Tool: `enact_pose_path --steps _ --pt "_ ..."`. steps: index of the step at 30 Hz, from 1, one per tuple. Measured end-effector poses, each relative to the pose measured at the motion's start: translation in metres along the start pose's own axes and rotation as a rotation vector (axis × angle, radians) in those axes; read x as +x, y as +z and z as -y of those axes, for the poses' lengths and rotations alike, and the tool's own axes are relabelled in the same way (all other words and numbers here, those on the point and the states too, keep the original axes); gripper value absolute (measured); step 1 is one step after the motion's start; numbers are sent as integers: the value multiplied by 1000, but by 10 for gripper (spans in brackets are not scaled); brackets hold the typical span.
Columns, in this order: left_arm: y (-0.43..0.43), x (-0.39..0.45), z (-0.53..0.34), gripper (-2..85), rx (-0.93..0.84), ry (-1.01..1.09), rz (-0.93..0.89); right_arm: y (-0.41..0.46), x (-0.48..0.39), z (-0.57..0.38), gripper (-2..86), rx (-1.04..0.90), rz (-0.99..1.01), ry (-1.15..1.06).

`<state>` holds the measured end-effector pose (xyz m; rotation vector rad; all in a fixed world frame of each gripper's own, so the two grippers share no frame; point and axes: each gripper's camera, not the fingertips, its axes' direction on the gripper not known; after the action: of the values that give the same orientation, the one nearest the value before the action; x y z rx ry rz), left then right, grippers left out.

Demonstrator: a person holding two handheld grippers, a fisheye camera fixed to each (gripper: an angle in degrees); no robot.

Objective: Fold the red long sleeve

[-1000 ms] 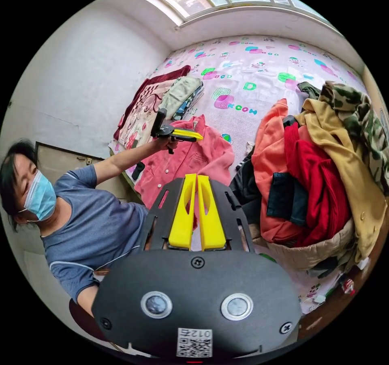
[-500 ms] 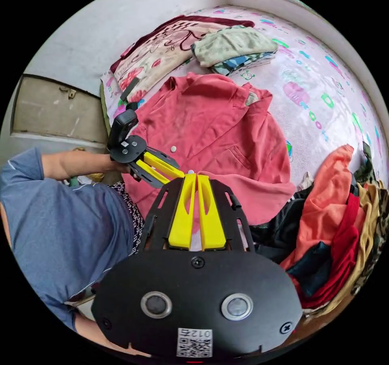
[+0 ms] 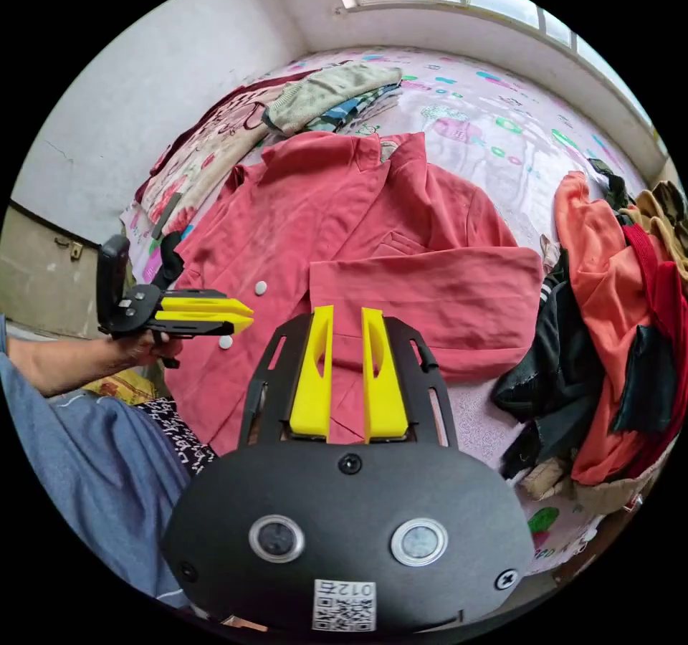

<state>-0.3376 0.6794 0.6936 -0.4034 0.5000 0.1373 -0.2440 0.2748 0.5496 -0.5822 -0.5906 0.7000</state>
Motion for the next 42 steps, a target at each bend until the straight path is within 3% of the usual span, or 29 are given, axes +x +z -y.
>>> enact_pose_path --steps 5,12,18,26,31,37,42 --pt "12 14 12 20 -54 180 157 73 -72 -21 77 30 -168 -134" --pt "22 20 24 14 -143 241 137 108 -57 -22 40 -46 -233 -115" --pt "22 30 33 12 -111 212 107 55 -3 -34 21 -10 -10 -39" --pt "8 33 68 12 -15 90 -161 -3 54 -54 15 47 182 15" --pt "-19 45 105 7 51 219 -112 -49 94 -35 13 155 399 84" --pt "-100 25 147 3 166 266 -44 -103 92 50 12 228 552 19" --pt "-107 -30 130 2 118 137 30 -24 46 96 15 130 531 -6"
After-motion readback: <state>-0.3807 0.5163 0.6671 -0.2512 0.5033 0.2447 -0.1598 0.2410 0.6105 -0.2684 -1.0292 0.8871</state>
